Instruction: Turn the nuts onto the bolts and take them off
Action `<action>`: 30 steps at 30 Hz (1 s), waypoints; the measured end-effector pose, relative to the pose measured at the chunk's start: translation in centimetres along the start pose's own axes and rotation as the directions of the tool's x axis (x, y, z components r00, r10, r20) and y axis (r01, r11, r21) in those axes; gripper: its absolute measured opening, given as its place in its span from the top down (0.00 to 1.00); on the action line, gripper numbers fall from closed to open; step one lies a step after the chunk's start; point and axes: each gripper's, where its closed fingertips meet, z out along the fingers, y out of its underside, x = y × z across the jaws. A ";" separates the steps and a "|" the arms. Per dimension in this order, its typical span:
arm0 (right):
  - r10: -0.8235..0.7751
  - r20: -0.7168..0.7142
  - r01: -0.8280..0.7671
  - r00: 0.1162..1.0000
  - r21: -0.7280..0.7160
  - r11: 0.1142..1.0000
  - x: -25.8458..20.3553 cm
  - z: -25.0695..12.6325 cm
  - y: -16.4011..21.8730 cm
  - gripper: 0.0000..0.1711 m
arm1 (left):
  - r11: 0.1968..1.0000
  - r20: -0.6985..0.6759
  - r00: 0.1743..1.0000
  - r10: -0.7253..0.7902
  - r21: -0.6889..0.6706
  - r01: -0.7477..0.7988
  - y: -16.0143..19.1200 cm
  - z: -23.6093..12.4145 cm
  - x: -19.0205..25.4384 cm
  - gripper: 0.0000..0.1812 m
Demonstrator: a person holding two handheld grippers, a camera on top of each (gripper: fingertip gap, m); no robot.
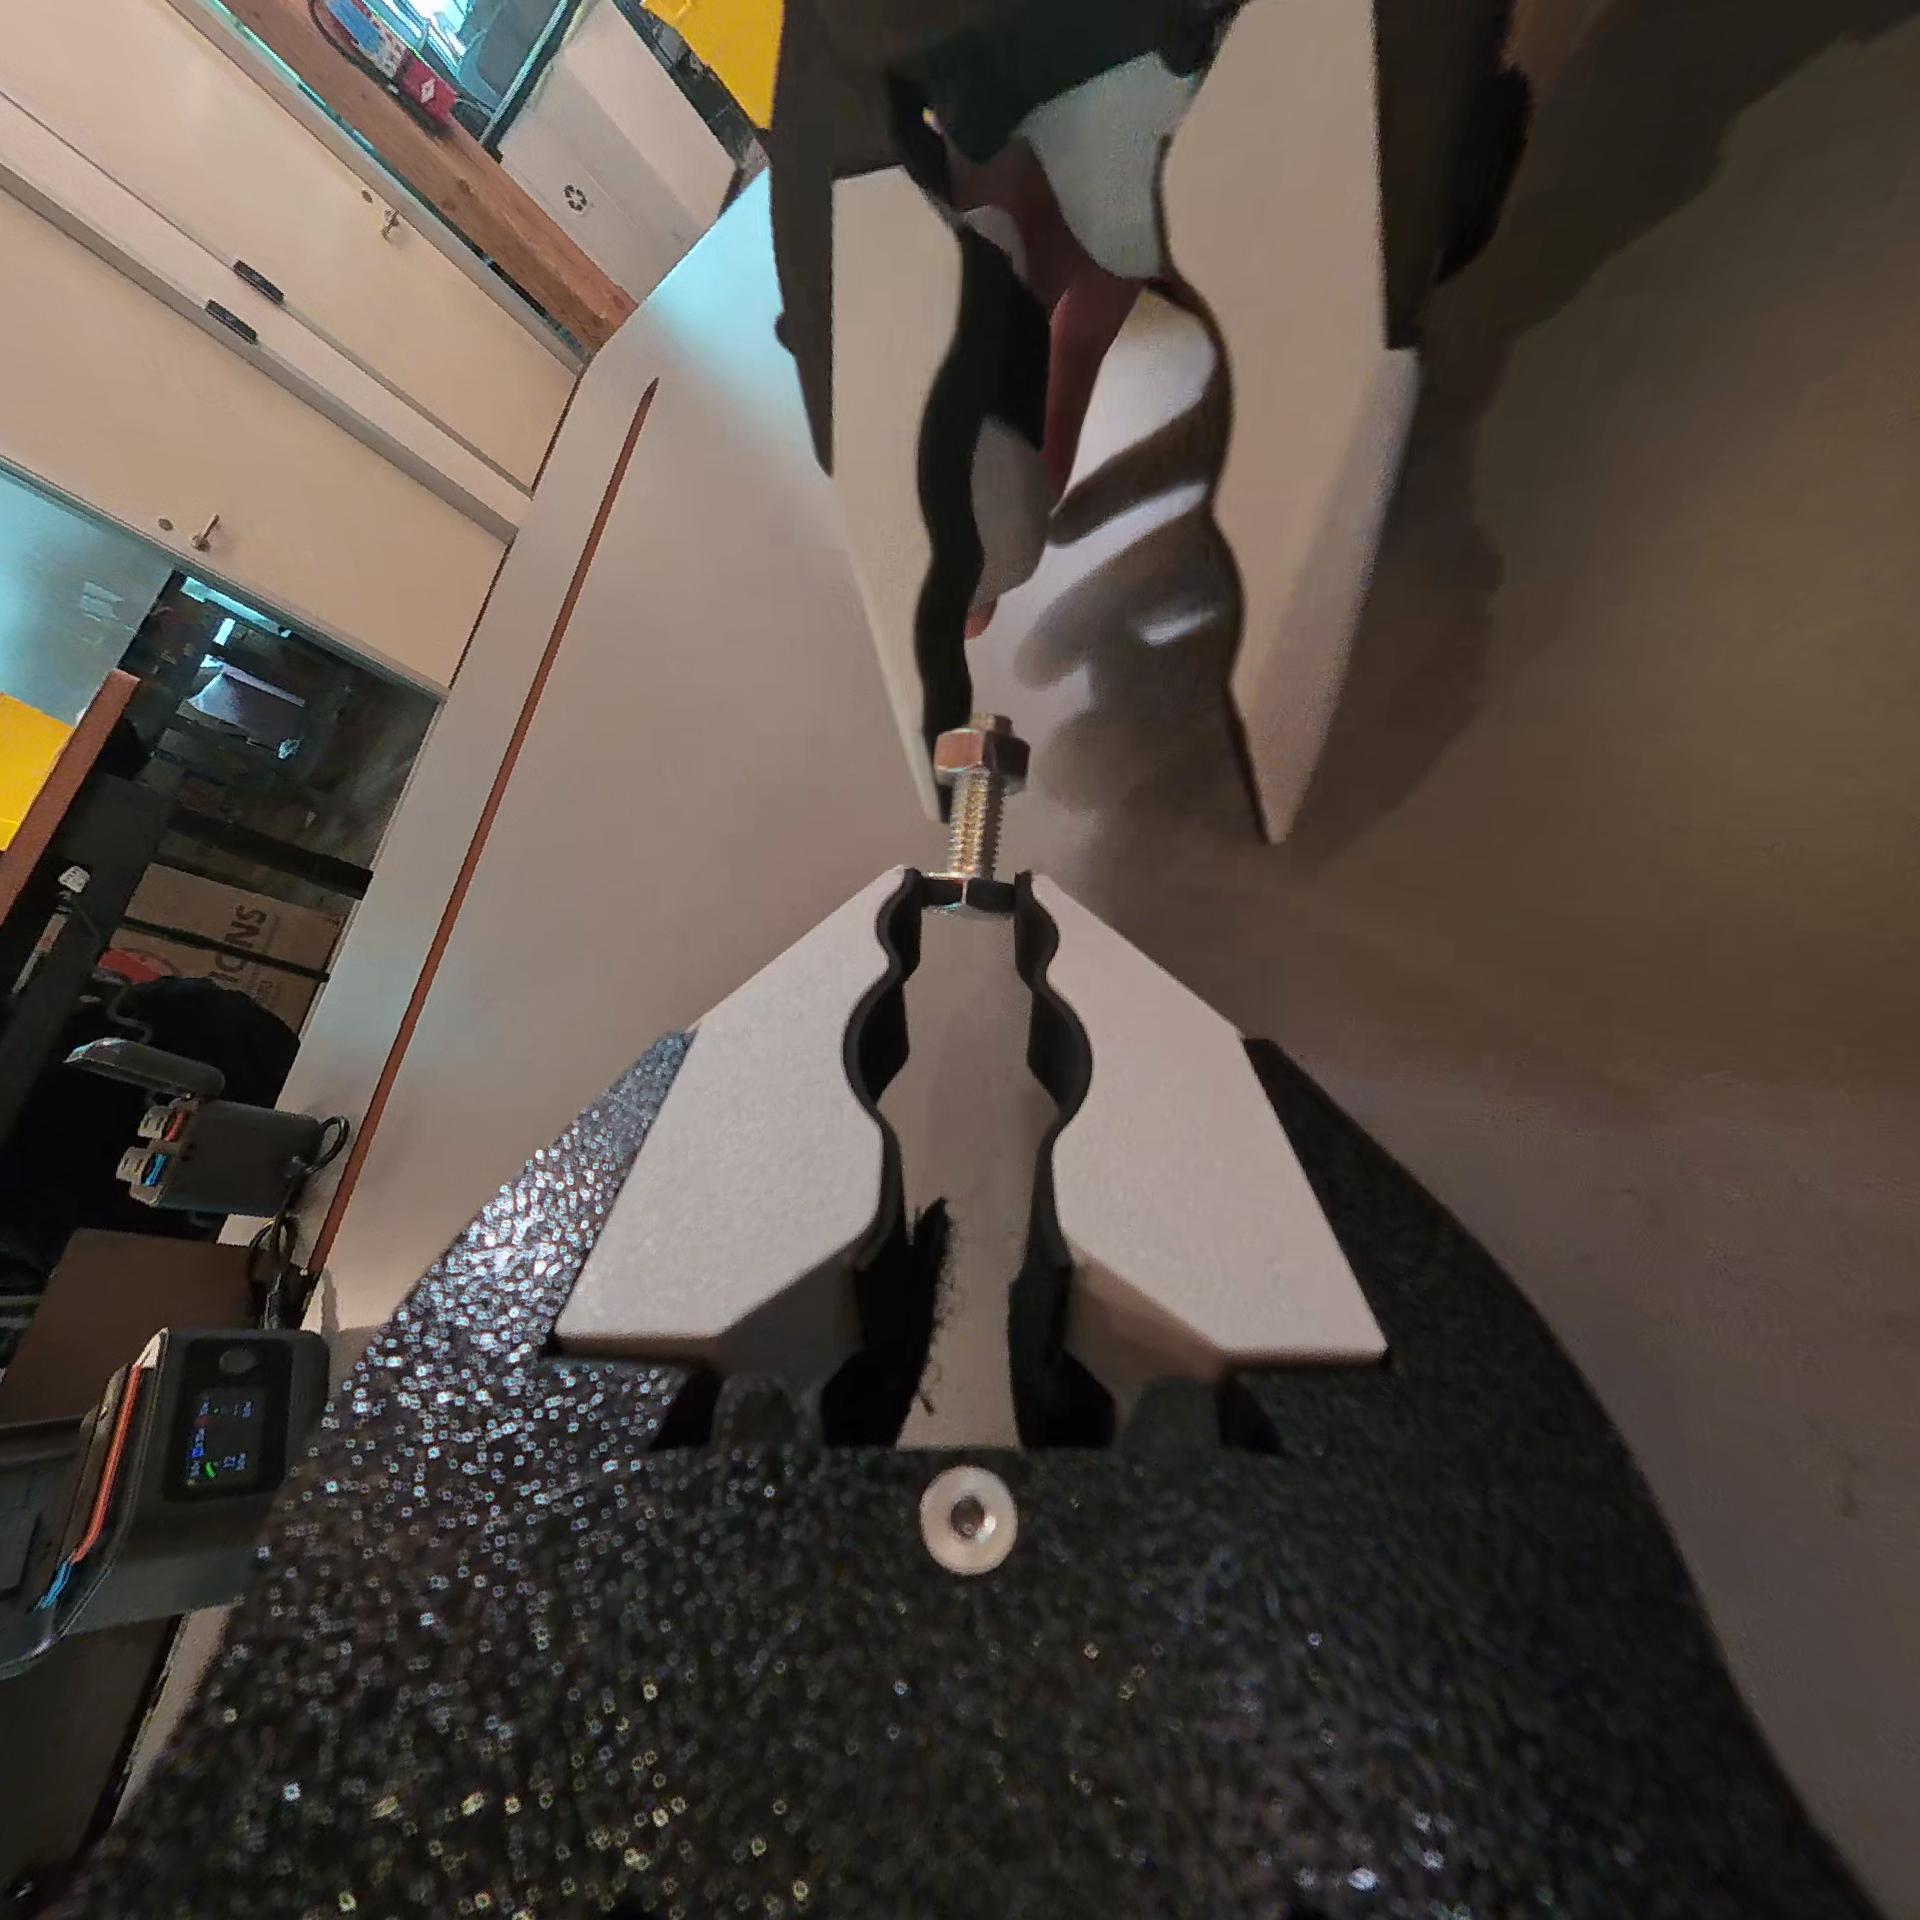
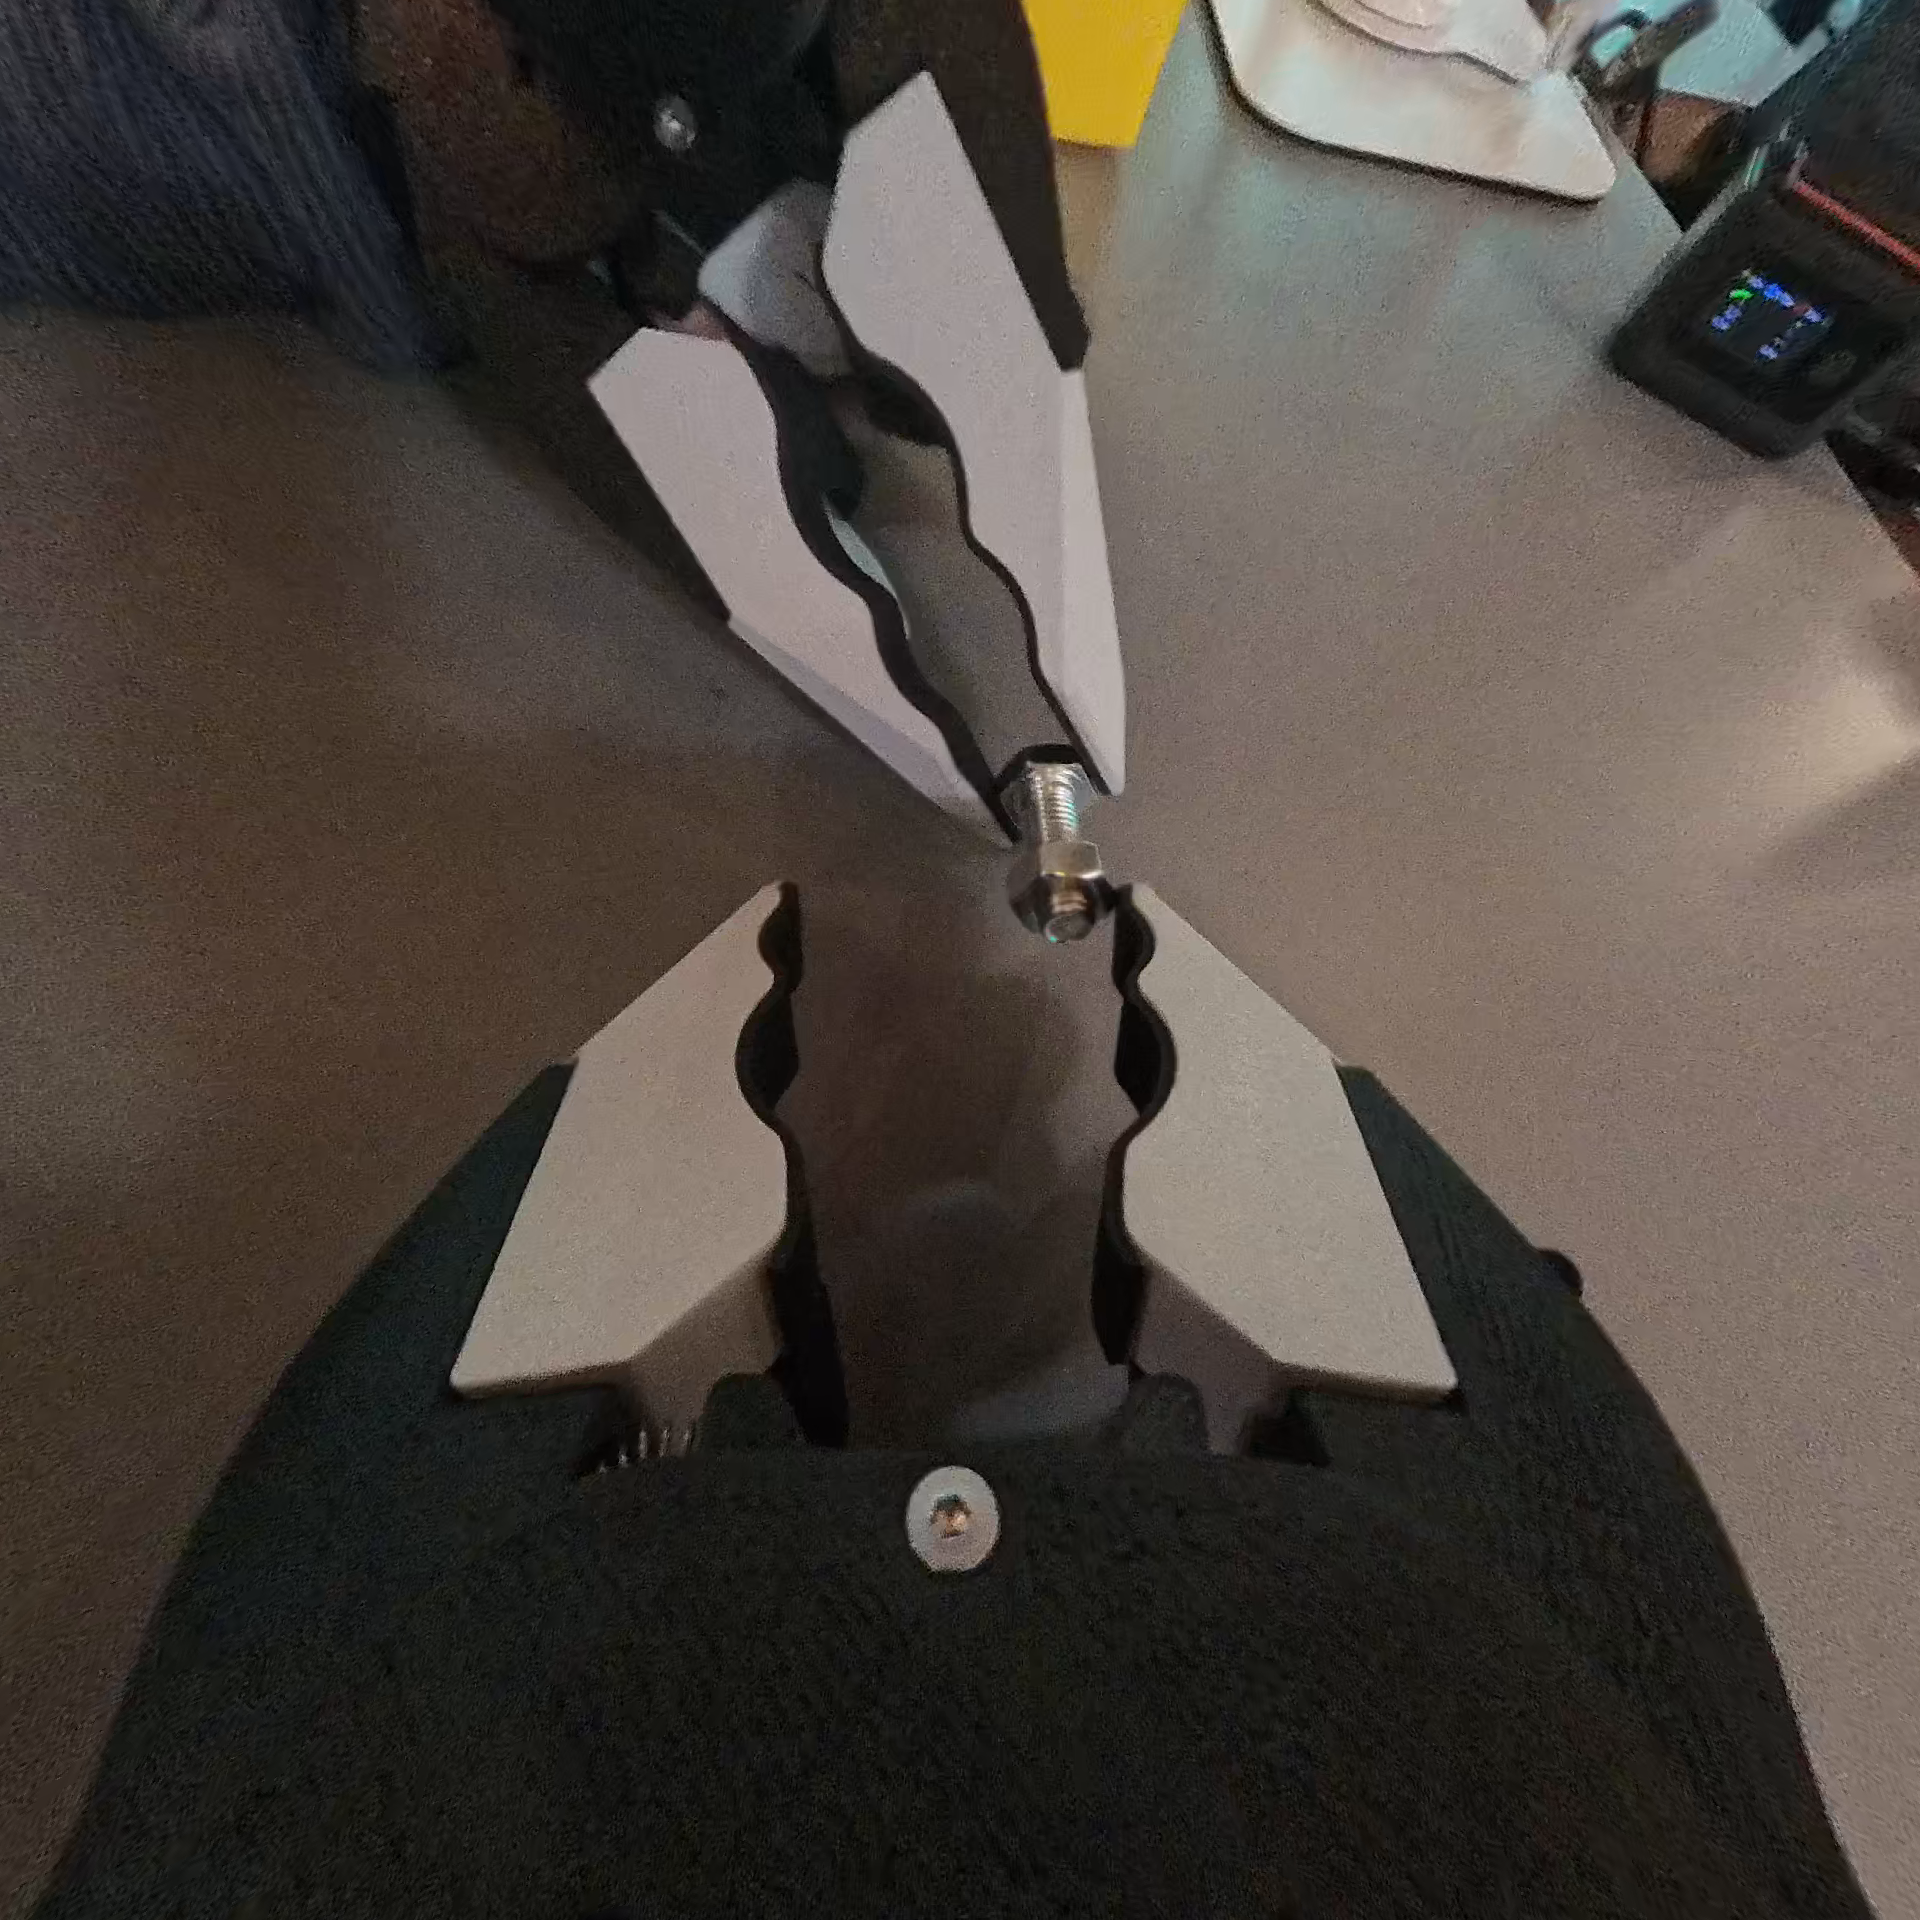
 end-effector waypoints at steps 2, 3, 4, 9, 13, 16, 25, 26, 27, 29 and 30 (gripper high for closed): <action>-0.061 -0.017 0.061 0.998 0.030 0.998 -0.4 0.1 -0.8 0.64 | 1.000 0.000 1.000 0.002 0.001 -0.002 0.0 0.0 0.0 0.91; -0.082 -0.018 0.083 0.996 0.062 0.995 -0.7 0.0 -1.4 0.64 | 1.000 0.000 1.000 0.005 0.001 -0.005 0.0 0.0 0.0 0.91; -0.092 0.009 0.090 0.996 0.098 0.991 -1.3 -0.3 -2.0 0.67 | 1.000 0.003 1.000 0.003 -0.001 -0.003 0.0 0.0 0.0 0.91; -0.044 -0.033 0.049 0.998 0.147 0.988 -0.1 -1.0 -2.9 0.66 | 1.000 0.002 1.000 -0.005 -0.001 0.005 0.0 0.0 -0.1 0.91; 0.002 -0.069 0.000 0.998 0.032 0.999 1.2 -0.6 -0.4 0.66 | 1.000 0.003 1.000 -0.004 0.000 0.004 0.0 0.0 -0.1 0.91; -0.045 -0.028 0.045 0.999 -0.013 0.999 0.1 0.2 0.1 0.65 | 1.000 0.002 1.000 0.000 -0.001 0.000 0.0 0.0 -0.1 0.91; -0.012 0.000 0.012 1.000 0.132 0.991 -0.2 -1.3 -2.5 0.71 | 1.000 0.003 1.000 0.001 -0.003 -0.001 0.0 0.1 -0.2 0.91; -0.001 -0.033 0.004 0.999 0.110 0.994 0.5 -1.3 -2.0 0.71 | 1.000 0.003 1.000 0.004 -0.005 -0.004 0.0 0.1 -0.2 0.91; 0.009 -0.051 -0.005 0.999 0.082 0.997 1.0 -1.2 -1.4 0.71 | 1.000 0.003 1.000 0.006 -0.005 -0.006 0.0 0.1 -0.1 0.91; 0.008 -0.051 -0.007 0.999 0.030 1.000 1.0 -0.8 -0.5 0.71 | 1.000 0.003 1.000 0.004 -0.004 -0.004 0.0 0.1 -0.2 0.91; -0.008 -0.046 0.009 0.999 0.016 1.000 0.7 -0.6 -0.4 0.71 | 1.000 0.002 1.000 0.004 -0.005 -0.004 0.0 0.1 -0.2 0.91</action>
